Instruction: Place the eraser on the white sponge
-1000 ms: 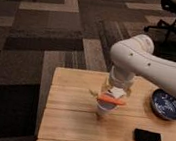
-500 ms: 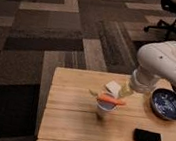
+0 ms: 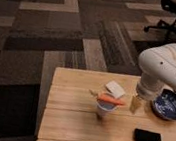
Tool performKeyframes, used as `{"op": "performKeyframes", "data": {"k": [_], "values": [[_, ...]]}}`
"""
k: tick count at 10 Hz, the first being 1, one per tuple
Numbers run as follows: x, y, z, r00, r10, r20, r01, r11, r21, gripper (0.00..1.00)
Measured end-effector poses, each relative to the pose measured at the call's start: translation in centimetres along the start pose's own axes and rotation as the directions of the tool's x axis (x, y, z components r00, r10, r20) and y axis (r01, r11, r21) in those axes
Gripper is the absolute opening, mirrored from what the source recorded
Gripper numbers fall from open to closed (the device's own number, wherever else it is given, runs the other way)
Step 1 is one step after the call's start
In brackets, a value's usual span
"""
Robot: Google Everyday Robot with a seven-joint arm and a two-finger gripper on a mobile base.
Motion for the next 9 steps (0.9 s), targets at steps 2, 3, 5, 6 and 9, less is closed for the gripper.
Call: {"op": "performKeyframes", "data": {"k": [2, 3, 5, 6, 9], "values": [[-0.5, -0.1, -0.1, 1.0, -0.021, 0.013, 0.02, 1.0, 0.013, 0.65], [-0.6, -0.1, -0.1, 1.0, -0.022, 0.013, 0.021, 1.0, 0.014, 0.65], [-0.5, -0.1, -0.1, 1.0, -0.021, 0.013, 0.021, 1.0, 0.013, 0.65], [-0.5, -0.2, -0.1, 0.999, -0.029, 0.018, 0.029, 1.0, 0.012, 0.65], [0.5, -0.9, 1.2, 0.994, -0.101, 0.037, 0.101, 0.995, 0.007, 0.65]]}}
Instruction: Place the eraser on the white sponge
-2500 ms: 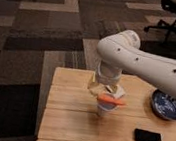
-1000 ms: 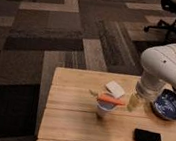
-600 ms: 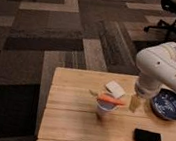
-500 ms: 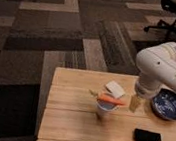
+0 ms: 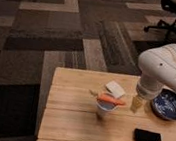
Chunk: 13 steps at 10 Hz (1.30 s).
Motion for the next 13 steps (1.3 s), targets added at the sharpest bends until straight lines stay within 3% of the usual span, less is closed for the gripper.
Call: {"op": "performKeyframes", "data": {"k": [1, 3, 4, 5, 6, 7, 10, 13], "values": [[0.4, 0.1, 0.5, 0.999, -0.036, 0.006, 0.036, 0.999, -0.011, 0.65], [1.0, 1.0, 1.4, 0.987, -0.156, 0.03, 0.157, 0.987, -0.035, 0.65], [1.4, 1.3, 1.7, 0.974, -0.223, 0.039, 0.224, 0.974, -0.037, 0.65], [2.3, 1.6, 2.0, 0.949, -0.311, 0.052, 0.312, 0.949, -0.029, 0.65], [3.0, 1.6, 2.4, 0.933, -0.356, 0.061, 0.358, 0.934, -0.021, 0.65], [3.9, 1.4, 3.0, 0.92, -0.386, 0.073, 0.388, 0.922, -0.015, 0.65], [5.3, 1.1, 5.8, 0.9, -0.424, 0.103, 0.427, 0.904, -0.007, 0.65], [5.6, 1.0, 6.6, 0.899, -0.424, 0.11, 0.428, 0.904, -0.009, 0.65]]}}
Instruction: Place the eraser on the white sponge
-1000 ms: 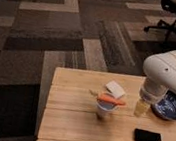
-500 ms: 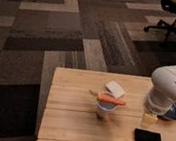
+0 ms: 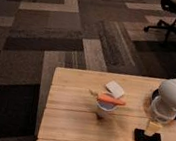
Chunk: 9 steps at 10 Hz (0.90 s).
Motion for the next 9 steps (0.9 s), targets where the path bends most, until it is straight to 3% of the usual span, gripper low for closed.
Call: {"op": "performKeyframes", "data": {"k": [4, 9], "values": [[0.0, 0.0, 0.0, 1.0, -0.001, 0.0, 0.001, 1.0, -0.001, 0.65], [0.4, 0.6, 3.3, 0.998, -0.068, -0.001, 0.068, 0.998, 0.004, 0.65]]}}
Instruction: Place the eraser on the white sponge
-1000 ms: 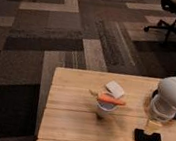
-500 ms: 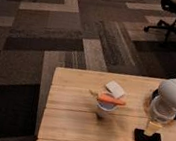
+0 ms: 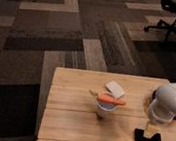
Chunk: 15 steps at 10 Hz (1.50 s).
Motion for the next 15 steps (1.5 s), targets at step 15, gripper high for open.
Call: {"op": "performKeyframes", "data": {"k": [15], "values": [[3.5, 2.9, 8.0, 0.994, -0.07, 0.086, 0.068, 0.997, 0.024, 0.65]]}}
